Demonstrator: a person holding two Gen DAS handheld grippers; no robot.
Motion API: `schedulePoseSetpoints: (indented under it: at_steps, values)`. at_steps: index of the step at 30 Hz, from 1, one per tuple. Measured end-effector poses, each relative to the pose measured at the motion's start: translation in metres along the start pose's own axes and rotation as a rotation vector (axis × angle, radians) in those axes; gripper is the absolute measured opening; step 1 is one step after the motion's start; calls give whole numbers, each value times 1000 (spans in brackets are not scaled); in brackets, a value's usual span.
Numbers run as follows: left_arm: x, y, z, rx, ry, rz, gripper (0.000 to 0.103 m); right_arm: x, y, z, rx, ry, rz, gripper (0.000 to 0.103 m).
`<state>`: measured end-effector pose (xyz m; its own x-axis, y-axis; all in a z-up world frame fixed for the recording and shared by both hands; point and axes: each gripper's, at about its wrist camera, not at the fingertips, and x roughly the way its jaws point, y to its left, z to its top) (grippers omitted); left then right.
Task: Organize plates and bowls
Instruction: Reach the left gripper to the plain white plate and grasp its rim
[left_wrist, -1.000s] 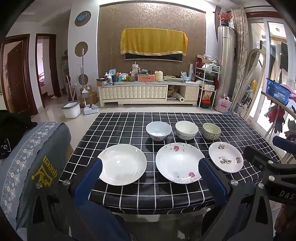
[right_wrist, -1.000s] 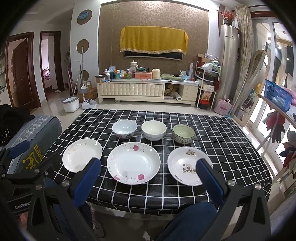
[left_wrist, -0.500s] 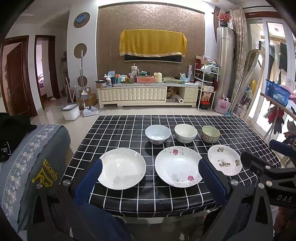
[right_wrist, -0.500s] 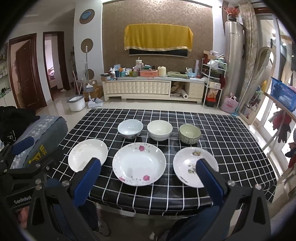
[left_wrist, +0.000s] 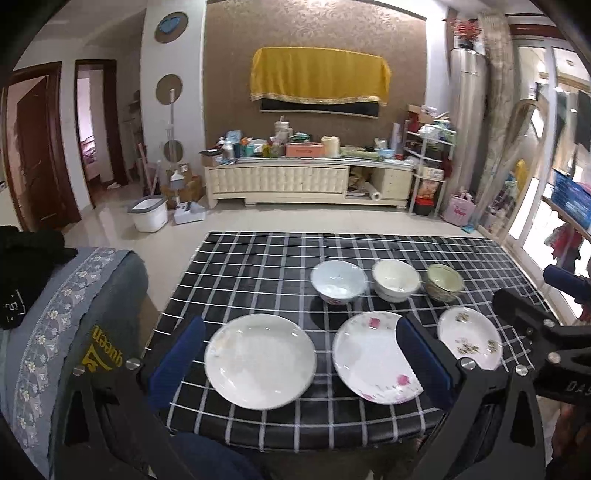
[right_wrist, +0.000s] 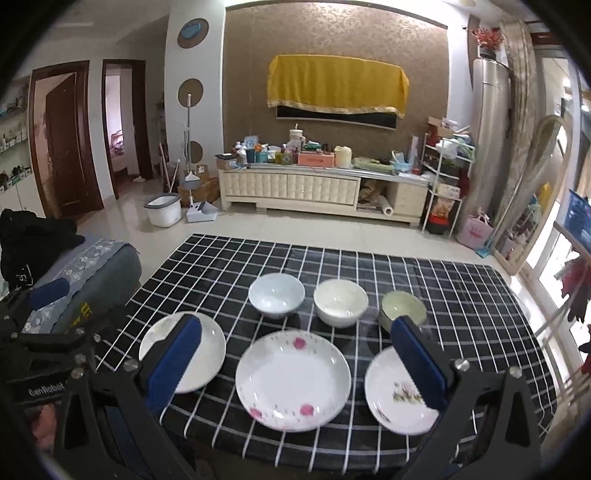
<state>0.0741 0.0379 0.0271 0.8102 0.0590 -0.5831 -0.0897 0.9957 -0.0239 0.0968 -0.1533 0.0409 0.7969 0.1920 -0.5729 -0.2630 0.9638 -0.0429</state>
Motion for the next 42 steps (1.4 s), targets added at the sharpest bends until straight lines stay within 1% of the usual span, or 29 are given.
schedulePoseSetpoints:
  at_steps: [2,6,9,11,12,15,17,19,21,24,26,28,30,32,34,36,38,39,42]
  values:
    - [12,15,8,-38,15,12,103,13,7,9,-7,9,-1,103]
    - [39,42,15,-82,57,34,103,48,19,18,9,59,79,103]
    - [60,62,14,-121,99,27,103,78,36,19,-9,108,114,103]
    - [73,74,11,-134,123,36,103,95,47,17,-24,149,156,103]
    - [78,79,9,-136,132,41,103,105,54,15,-45,170,165,103]
    - [98,96,4,-159,182,53,103,123,72,10,-103,188,172,103]
    - [112,105,0,-169,206,58,103,131,78,9,-108,207,190,103]
    - [127,112,-5,-163,227,75,103,145,83,7,-113,240,206,103]
    - [138,117,-11,-160,251,78,103,159,90,3,-126,270,228,102]
    - [159,127,-22,-167,304,68,103,181,99,-8,-145,328,252,96]
    - [173,133,-30,-169,343,68,102,194,107,-15,-161,368,266,86]
    - [186,137,-40,-171,380,72,97,208,112,-23,-176,413,268,84]
    - [196,142,-48,-179,414,71,88,219,114,-33,-184,448,268,83]
    - [209,148,-59,-194,457,66,82,228,116,-40,-185,472,260,83]
    - [219,151,-68,-202,494,67,79,237,114,-46,-175,498,256,83]
    - [230,153,-77,-196,535,72,72,244,113,-50,-171,517,253,83]
    - [240,154,-86,-198,575,80,68,250,113,-54,-169,531,257,78]
    - [244,155,-90,-206,590,72,65,253,113,-56,-166,542,267,76]
    - [249,153,-96,-205,613,73,59,259,115,-62,-168,565,284,72]
